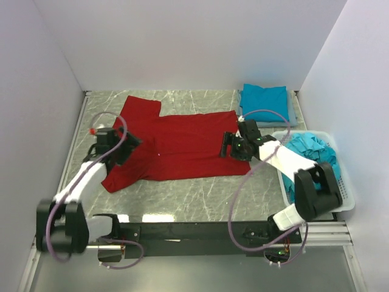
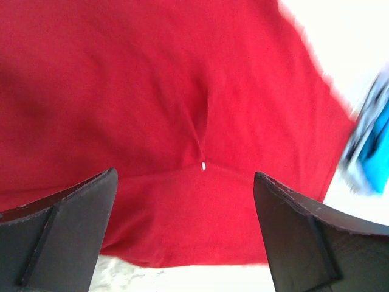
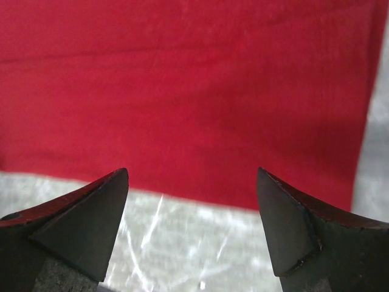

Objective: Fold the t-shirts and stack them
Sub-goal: Fold the tshirt

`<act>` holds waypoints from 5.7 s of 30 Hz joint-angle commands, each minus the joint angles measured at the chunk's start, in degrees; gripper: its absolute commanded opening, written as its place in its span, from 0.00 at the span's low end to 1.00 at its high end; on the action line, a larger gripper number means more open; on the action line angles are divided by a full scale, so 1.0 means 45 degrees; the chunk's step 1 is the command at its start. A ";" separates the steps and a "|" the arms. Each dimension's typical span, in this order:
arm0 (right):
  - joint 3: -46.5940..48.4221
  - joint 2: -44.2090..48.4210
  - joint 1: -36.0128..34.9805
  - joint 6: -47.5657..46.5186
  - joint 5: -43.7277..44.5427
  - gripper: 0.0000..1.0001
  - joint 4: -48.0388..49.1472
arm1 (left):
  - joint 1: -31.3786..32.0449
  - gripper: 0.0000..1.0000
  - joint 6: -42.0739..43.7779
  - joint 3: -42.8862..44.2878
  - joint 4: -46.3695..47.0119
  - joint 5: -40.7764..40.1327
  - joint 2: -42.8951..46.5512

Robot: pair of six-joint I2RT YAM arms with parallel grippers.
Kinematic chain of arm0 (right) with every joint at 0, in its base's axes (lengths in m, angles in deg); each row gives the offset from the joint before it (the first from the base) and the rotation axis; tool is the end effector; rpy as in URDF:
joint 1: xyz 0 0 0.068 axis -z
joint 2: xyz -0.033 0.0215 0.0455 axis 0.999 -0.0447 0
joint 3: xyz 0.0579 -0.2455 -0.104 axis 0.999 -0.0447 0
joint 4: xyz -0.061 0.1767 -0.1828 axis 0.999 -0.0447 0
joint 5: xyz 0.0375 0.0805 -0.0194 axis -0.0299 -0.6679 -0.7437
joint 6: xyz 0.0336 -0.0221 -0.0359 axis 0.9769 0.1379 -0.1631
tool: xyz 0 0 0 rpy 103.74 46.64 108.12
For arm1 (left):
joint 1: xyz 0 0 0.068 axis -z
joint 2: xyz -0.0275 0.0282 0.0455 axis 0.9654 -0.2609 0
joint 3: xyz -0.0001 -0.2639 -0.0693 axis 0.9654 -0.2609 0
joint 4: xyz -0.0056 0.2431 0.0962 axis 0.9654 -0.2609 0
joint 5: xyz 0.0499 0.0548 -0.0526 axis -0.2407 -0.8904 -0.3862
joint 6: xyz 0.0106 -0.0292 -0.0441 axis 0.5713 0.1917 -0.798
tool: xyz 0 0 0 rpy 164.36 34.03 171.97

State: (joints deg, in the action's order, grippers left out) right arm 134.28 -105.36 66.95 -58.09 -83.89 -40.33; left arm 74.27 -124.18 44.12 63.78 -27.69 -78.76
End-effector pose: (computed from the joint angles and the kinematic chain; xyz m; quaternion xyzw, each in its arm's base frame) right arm 0.2697 0.1062 0.2114 0.0196 0.9471 0.1836 0.2627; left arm 0.2352 0.0011 0.2288 -0.3921 0.8092 -0.2075 0.3852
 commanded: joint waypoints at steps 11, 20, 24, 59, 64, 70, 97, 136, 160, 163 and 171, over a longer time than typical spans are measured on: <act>0.0241 -0.2781 -0.0037 -0.0007 0.0589 0.91 0.0533 | 0.2242 0.99 0.1009 0.0599 0.3285 0.2862 -0.4998; -0.2241 -0.0673 -0.0017 0.0930 0.1076 0.91 -0.0306 | 0.3082 0.99 0.1597 -0.0865 0.0943 0.2356 -0.4317; -0.3081 0.0480 0.0100 0.1476 0.1506 0.92 -0.0950 | 0.3473 0.99 0.1596 -0.1315 -0.0229 0.1925 -0.3302; 0.0903 0.3939 0.0510 0.0482 0.4358 0.95 -0.2103 | 0.0251 1.00 0.4895 1.4422 -0.1971 -0.0809 -1.2260; 0.0609 0.4076 0.0628 0.0365 0.4280 0.95 -0.2240 | 0.0251 0.99 0.6166 1.7699 -0.2476 -0.1531 -1.5249; 0.0239 0.4232 0.0706 0.0423 0.4241 0.95 -0.2280 | 0.0231 0.99 0.7084 1.9872 -0.3745 -0.2703 -1.7439; -0.0446 0.3842 0.0804 0.0501 0.3811 0.95 -0.1616 | 0.0544 0.19 0.7514 1.7044 -0.4254 -0.3232 -1.6718; 1.7152 -1.2700 -0.0700 0.2650 1.0608 0.91 -0.6948 | 0.1345 0.00 0.5933 0.8080 -0.0368 0.0342 -0.8224; 1.6176 -1.3093 -0.0525 0.3059 1.0589 0.57 -0.7592 | 0.1345 0.00 0.5932 0.6751 -0.0408 0.0557 -0.6759; 1.6156 -1.2995 -0.0485 0.3138 1.0433 0.54 -0.7475 | 0.1345 0.00 0.5971 0.6673 -0.0504 0.0460 -0.6485; 1.6332 -1.3112 -0.0388 0.3157 1.0198 0.34 -0.7358 | 0.1345 0.00 0.6010 0.6458 -0.0583 0.0264 -0.6093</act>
State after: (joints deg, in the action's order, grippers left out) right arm 207.87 -165.86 64.56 -44.95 -38.58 -72.24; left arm 80.26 -97.05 73.96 60.35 -26.44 -108.66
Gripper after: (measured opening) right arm 0.355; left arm 0.013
